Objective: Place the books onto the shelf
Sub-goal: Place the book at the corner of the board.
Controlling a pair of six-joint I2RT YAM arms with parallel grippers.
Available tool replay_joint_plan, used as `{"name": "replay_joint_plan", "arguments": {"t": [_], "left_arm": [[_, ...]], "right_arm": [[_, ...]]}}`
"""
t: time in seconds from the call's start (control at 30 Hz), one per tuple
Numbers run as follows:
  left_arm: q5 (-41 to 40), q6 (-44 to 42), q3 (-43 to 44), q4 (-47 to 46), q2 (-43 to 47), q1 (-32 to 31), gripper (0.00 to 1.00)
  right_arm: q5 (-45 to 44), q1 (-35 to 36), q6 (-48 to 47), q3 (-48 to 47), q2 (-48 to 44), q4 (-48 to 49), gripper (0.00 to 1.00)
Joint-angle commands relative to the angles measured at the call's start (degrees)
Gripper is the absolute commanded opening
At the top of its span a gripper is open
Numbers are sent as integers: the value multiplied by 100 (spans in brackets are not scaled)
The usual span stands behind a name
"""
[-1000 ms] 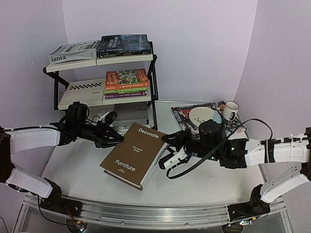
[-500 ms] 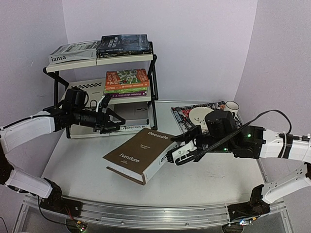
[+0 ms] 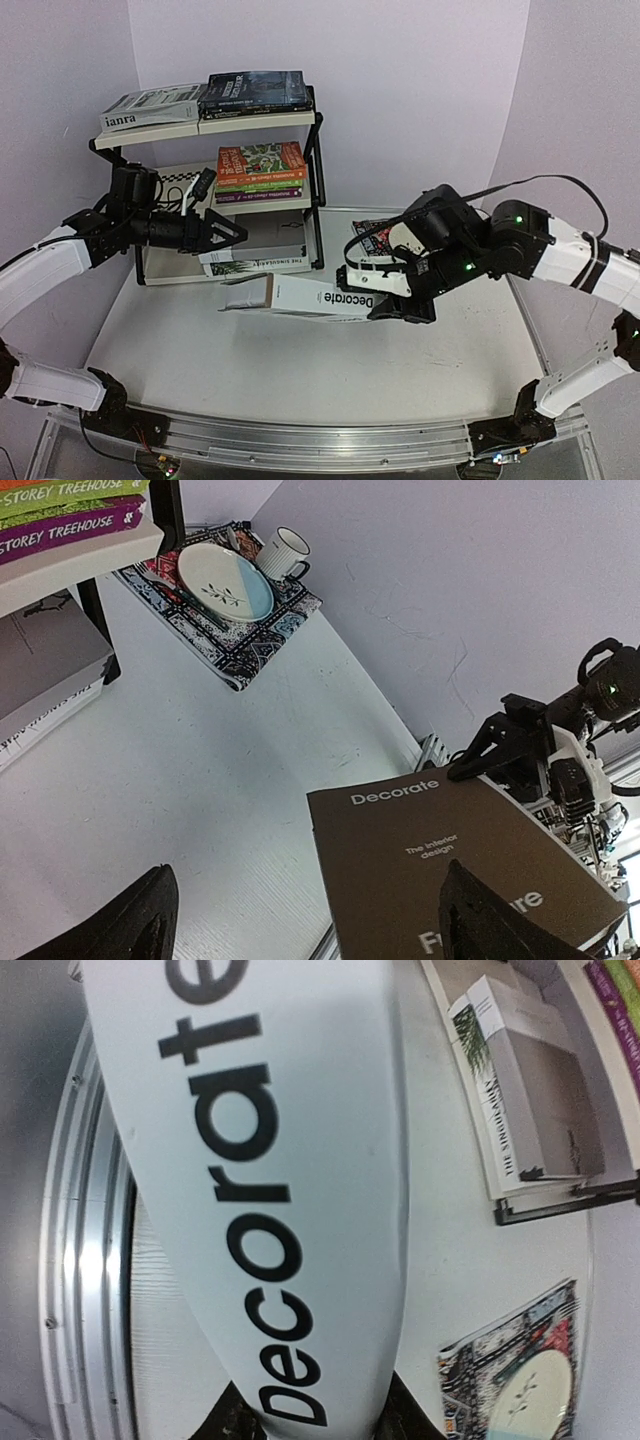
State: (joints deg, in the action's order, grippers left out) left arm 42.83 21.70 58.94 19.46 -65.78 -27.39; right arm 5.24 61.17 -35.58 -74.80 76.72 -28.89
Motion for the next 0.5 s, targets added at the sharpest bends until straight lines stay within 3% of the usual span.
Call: {"name": "replay_joint_plan", "arguments": {"t": [0.0,0.2,0.4,0.47], "left_arm": [[20,-307,219,1,84,-128,91],[-373,-703,238,-36,98,-466,91],[-610,-1113,78,-249,233,-912,92],[-824,-1324,2,-274,268,-1197,99]], "right_arm": [[377,27,1365,-790,640,-1814,16],[585,27,1519,-1491,1565,-3020,8],[564,27,1484,-1567,1944,-3200,7],[541,27,1486,-1577,2029,-3195,9]]}}
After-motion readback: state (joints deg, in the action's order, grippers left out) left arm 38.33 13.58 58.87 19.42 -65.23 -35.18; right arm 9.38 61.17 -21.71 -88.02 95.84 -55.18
